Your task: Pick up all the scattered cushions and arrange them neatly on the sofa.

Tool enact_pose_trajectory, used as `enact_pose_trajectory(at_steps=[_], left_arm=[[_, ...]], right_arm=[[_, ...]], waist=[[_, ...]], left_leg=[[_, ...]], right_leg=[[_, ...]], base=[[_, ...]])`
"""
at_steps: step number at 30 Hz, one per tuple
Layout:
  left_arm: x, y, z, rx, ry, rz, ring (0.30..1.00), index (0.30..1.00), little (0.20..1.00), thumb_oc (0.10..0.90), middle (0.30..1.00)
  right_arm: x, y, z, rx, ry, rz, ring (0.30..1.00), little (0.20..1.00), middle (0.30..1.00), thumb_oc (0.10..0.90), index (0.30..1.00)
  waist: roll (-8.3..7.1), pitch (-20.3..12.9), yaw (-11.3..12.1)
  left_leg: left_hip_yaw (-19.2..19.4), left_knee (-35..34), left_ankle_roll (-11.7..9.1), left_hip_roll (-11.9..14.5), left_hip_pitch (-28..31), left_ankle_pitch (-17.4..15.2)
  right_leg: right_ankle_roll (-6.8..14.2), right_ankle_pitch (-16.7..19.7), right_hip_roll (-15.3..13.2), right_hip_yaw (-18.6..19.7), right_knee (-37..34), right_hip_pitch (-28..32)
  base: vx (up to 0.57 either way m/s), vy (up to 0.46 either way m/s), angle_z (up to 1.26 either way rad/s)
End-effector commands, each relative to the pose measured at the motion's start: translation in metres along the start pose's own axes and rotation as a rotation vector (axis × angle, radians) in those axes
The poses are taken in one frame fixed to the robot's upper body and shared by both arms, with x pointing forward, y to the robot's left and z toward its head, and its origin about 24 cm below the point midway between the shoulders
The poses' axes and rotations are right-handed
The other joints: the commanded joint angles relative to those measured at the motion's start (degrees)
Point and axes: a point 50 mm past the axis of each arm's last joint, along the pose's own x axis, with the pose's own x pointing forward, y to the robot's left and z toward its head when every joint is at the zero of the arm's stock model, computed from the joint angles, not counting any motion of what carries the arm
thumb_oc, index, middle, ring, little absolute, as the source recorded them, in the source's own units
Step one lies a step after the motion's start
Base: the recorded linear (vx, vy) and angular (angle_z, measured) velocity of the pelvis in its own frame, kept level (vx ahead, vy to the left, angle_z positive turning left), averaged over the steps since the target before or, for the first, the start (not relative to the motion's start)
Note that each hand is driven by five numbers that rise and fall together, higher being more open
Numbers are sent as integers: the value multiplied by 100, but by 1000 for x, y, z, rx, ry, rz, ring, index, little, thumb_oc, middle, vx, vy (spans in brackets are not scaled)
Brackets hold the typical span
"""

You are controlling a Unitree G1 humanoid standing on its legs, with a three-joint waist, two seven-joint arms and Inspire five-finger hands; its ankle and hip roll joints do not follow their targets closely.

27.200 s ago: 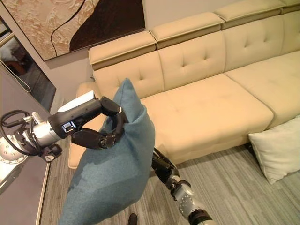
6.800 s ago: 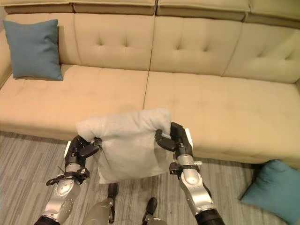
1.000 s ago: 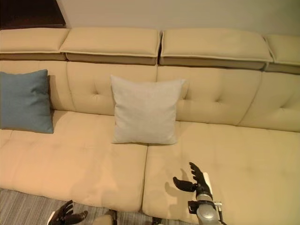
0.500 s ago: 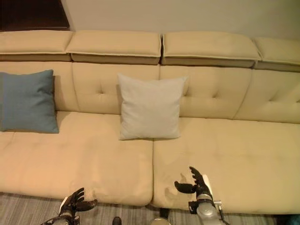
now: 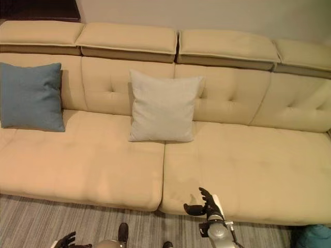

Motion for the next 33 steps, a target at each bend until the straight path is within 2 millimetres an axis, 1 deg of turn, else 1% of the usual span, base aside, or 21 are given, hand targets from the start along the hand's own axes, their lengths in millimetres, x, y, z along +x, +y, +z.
enact_pose_trajectory(at_steps=[1,3,5,6,9,12,14,15,16,17,18,19,20,22,25,27,28,30,31,32,33], left_arm=[[9,9,38,-20,-130,46,900,900,900,800,900],[10,2,44,-6,-149,23,900,900,900,800,900],[10,-7,49,7,-169,-15,900,900,900,800,900],[10,-7,49,7,-169,-15,900,900,900,800,900],[10,-14,52,25,-173,-48,900,900,900,800,900],[10,-19,51,28,-165,-64,900,900,900,800,900],[10,-24,53,35,-161,-75,900,900,900,800,900],[10,-25,54,30,-161,-81,900,900,900,800,900],[11,-26,55,25,-163,-82,900,900,900,800,900],[11,-26,55,25,-163,-82,900,900,900,800,900],[11,-28,58,13,-169,-90,900,900,900,800,900],[11,-28,58,13,-169,-91,900,900,900,800,900],[11,-33,59,14,-169,-105,900,900,900,800,900],[12,-33,62,33,-171,-111,900,900,900,800,900],[12,-34,64,83,-181,-124,900,900,900,800,900],[14,-29,71,107,-196,-107,900,900,900,800,900],[15,-25,74,120,-202,-93,900,900,900,800,900],[17,-16,79,151,-208,-65,900,900,900,800,900],[18,-13,77,157,-199,-61,900,900,900,800,900],[18,-9,76,154,-191,-46,900,900,900,800,900],[18,-7,74,144,-183,-41,900,900,900,800,900]], right_arm=[[7,-17,35,-3,-165,-55,900,900,900,800,900],[6,-19,31,-3,-150,-59,900,900,900,800,900],[6,-19,19,-25,-101,-55,900,900,900,800,900],[6,-19,19,-25,-101,-55,900,900,900,800,900],[6,-20,8,-51,-50,-55,900,900,900,800,900],[6,-18,1,-62,-9,-53,900,900,900,800,900],[7,-17,-4,-92,27,-49,900,900,900,800,900],[7,-16,-6,-100,38,-46,900,900,900,800,900],[7,-15,-7,-101,45,-44,900,900,900,800,900],[7,-15,-7,-101,45,-44,900,900,900,800,900],[8,-15,-9,-114,63,-35,900,900,900,800,900],[8,-15,-9,-114,63,-35,900,900,900,800,900],[6,-16,-16,-126,94,-40,900,900,900,800,900],[5,-13,-22,-111,134,-34,900,900,900,800,900],[0,-4,-33,-128,186,-10,900,900,900,800,900],[1,1,-32,-130,193,-3,900,900,900,800,900],[1,3,-31,-136,191,1,900,900,900,800,900],[1,5,-31,-152,184,8,900,900,900,800,900],[0,5,-33,-154,189,15,900,900,900,800,900],[-1,5,-35,-153,192,14,900,900,900,800,900],[-1,4,-35,-154,192,13,900,900,900,800,900]], waist=[[-244,-166,-68],[-225,-143,-125],[-187,-99,-160],[-186,-96,-162],[-139,-40,-172],[-118,-9,-154],[-156,47,-87],[-164,67,-65],[-167,76,-57],[-166,77,-56],[-158,65,-60],[-156,67,-54],[-96,34,-131],[-110,52,-201],[-142,112,-225],[-178,234,-204],[-183,287,-144],[-155,335,-23],[-159,303,-3],[-170,265,17],[-174,211,32]], left_leg=[[-326,314,-109,-371,21,-786],[-332,328,-177,-316,1,-722],[-315,427,-251,-260,-26,-694],[-318,431,-251,-260,-26,-696],[-308,621,-291,-225,-54,-708],[-425,712,-304,-241,-53,-740],[-1058,967,-321,-415,-123,-862],[-1292,1076,-325,-484,-143,-907],[-1448,1163,-328,-533,-148,-936],[-1447,1168,-328,-532,-150,-940],[-1681,1191,-320,-572,-60,-1079],[-1676,1186,-321,-567,-54,-1080],[-1713,959,-238,-557,76,-1177],[-1670,886,-167,-619,74,-1168],[-1508,664,-38,-687,117,-1148],[-1361,645,12,-703,57,-1092],[-1260,656,34,-676,23,-1076],[-1020,667,81,-625,-77,-1002],[-952,630,104,-614,-73,-964],[-863,584,151,-596,-61,-902],[-785,557,175,-582,-58,-887]], right_leg=[[273,479,-137,122,-454,125],[237,496,-95,60,-596,197],[196,521,-66,-12,-764,322],[196,523,-65,-15,-768,327],[161,530,-61,-32,-843,417],[144,548,-65,57,-814,425],[121,598,-90,280,-670,314],[120,619,-101,367,-627,261],[120,637,-112,432,-593,216],[120,636,-111,433,-590,215],[143,679,-159,581,-509,68],[142,677,-155,587,-505,68],[202,740,-211,659,-436,-77],[277,900,-328,737,-408,-253],[439,1172,-466,877,-460,-523],[553,1370,-532,904,-344,-812],[542,1344,-542,788,-239,-893],[476,1161,-683,221,-55,-789],[421,1061,-686,72,73,-707],[376,941,-615,17,299,-635],[366,852,-576,-22,318,-547]], base=[[-41,-147,-8],[-52,-176,10],[-48,-138,26],[-43,-78,12],[-40,-41,8],[-57,6,2],[-109,71,-14],[-112,90,-30],[-69,60,-66],[-98,145,-91],[-64,110,-83],[-112,258,-46],[-83,215,-30],[-115,254,-49],[-143,219,-50],[-238,144,-75],[-278,110,-91],[-249,114,-129],[-210,114,-101],[-159,87,-89],[-170,63,-88]])
